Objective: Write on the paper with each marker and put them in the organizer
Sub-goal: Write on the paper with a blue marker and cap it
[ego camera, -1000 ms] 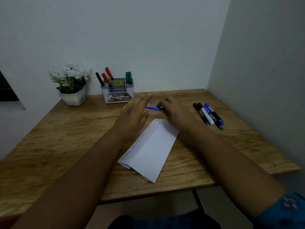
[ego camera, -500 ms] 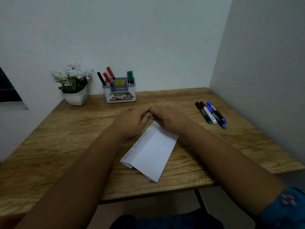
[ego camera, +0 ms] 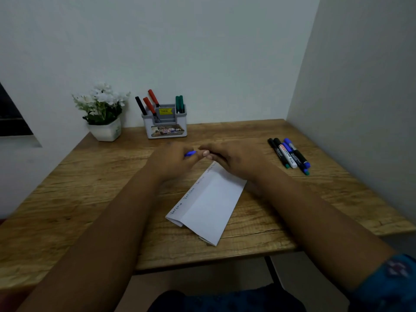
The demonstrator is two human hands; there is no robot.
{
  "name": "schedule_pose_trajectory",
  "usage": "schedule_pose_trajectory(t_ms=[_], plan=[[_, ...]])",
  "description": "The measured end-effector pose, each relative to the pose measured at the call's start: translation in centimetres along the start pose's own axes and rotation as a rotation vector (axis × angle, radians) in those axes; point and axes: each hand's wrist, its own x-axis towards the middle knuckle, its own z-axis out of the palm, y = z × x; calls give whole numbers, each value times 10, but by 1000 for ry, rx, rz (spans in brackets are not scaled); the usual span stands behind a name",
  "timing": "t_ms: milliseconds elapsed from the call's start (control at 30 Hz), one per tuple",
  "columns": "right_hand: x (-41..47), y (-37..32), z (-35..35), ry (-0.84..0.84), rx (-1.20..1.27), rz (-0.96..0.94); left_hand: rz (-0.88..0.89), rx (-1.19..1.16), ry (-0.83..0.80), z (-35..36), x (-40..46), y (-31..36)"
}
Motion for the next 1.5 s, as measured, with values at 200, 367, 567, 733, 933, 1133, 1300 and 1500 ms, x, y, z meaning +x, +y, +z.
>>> schedule_pose_trajectory(t_ms=[200,367,567,733,933,1133,1300,1500], plan=[[4,-5,5,-47,140,78,-65,-232,31,-5,-2,-2],[-1,11,1,258,466,201,-102,-309,30,-11,-2,-13],[-9,1,2,89,895,433,-101,-272,-101,-7,0,-17],[-2,-8,14,-291,315,250,-117,-282,-323,-13,-2,-21],[8,6,40,-329,293,278,-132,-207,-715,-23,-5,-17],[10,8,35,-69,395,238,-131,-111,-671,-26,-6,-24],[2,-23,17,-64,1014,438,-109,-98,-686,-31,-9,-25],[2,-35,18,-205,1150,319,-135,-133,-743,-33,-7,-32]])
